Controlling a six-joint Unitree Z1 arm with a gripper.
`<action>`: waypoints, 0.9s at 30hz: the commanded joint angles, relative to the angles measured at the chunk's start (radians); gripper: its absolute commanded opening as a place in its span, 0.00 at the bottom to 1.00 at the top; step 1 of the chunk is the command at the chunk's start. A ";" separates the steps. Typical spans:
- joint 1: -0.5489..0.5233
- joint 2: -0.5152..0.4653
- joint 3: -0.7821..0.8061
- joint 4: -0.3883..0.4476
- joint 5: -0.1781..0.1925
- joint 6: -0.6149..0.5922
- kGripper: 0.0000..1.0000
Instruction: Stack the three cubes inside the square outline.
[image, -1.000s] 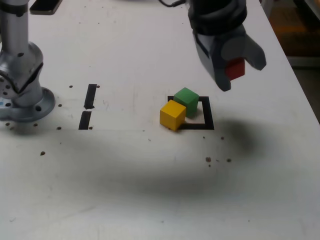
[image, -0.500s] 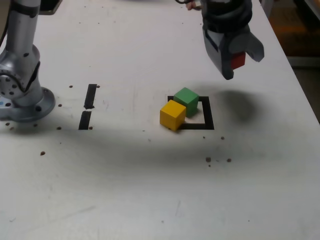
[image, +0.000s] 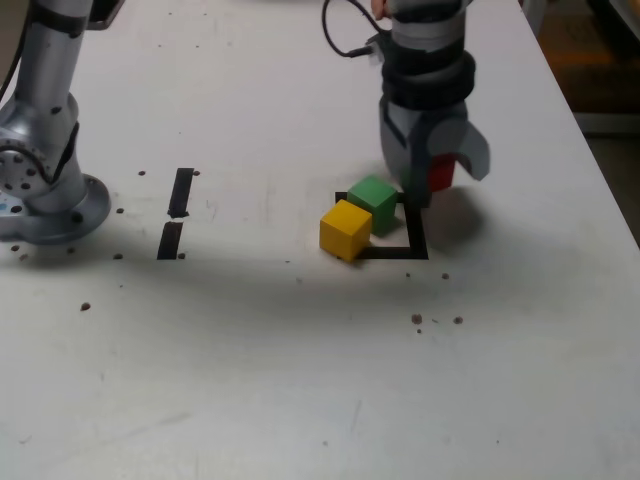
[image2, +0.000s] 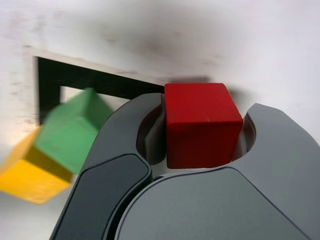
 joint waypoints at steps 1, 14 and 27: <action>0.001 -0.033 0.029 -0.003 -0.020 0.000 0.00; -0.016 -0.217 0.298 0.033 -0.178 0.031 0.00; -0.061 -0.470 0.502 0.079 -0.250 0.033 0.00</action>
